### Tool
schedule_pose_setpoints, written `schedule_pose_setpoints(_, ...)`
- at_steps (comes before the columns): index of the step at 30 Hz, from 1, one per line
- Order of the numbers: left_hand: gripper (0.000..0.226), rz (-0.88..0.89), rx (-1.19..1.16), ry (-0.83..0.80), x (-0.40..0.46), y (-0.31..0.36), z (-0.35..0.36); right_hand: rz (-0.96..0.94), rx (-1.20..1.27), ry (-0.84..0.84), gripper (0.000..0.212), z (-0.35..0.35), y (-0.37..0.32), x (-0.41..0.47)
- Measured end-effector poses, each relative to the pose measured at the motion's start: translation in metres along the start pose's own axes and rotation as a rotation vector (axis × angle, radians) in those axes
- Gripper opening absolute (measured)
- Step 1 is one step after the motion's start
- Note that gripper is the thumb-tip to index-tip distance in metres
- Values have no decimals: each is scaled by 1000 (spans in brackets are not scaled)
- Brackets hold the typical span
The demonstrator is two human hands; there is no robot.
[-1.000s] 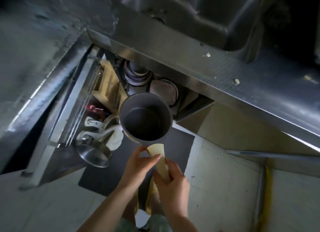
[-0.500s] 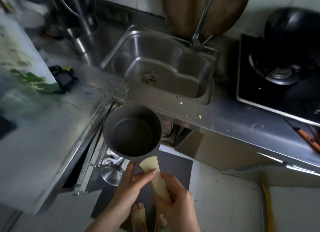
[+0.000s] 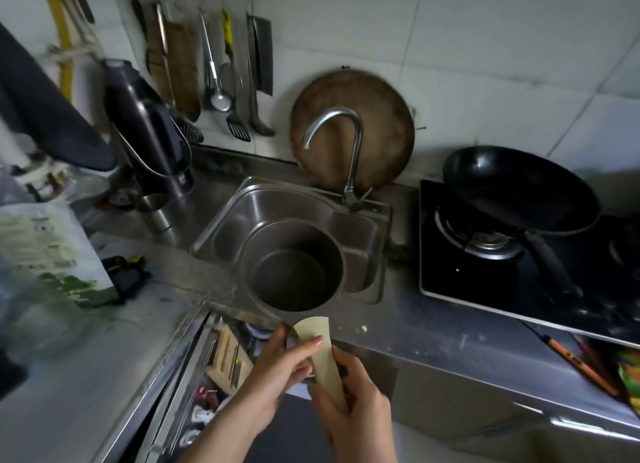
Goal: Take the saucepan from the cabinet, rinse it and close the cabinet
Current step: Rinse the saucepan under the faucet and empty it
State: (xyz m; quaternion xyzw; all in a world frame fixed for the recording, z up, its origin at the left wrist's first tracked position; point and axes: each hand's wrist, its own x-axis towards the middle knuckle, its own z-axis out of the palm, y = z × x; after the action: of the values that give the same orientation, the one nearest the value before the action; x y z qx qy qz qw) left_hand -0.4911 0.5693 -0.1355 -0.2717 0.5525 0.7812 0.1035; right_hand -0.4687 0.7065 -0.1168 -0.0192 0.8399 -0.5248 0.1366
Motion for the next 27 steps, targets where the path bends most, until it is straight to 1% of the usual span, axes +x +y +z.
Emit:
schedule_pose_setpoints(3,34,-10,-49,-17,18,7,17,-2,-30,26,41,-10,-2,19)
schedule_pose_setpoints(5,46,-23,-59,-18,28,12,24,0,-55,37,42,-14,-3,31)
schedule_pose_setpoints(8,73,-26,-24,-16,44,21,27,-5,-82,56,41,-14,-4,51)
schedule_pose_setpoints(9,77,-26,-20,-19,52,23,26,-8,-81,59,41,-13,-4,59)
schedule_pose_setpoints(15,70,-100,-80,-25,119,40,10,-1,-121,56,41,9,-11,122)
schedule_pose_setpoints(19,45,-103,-65,-65,178,58,-14,61,-115,41,47,36,-19,170)
schedule_pose_setpoints(20,42,-108,-60,-73,191,63,-20,73,-106,41,47,42,-20,182)
schedule_pose_setpoints(23,46,-146,-58,-89,227,77,-33,96,-83,11,51,56,-25,214)
schedule_pose_setpoints(27,61,-197,-39,-112,264,89,-40,135,-80,-54,55,62,-31,247)
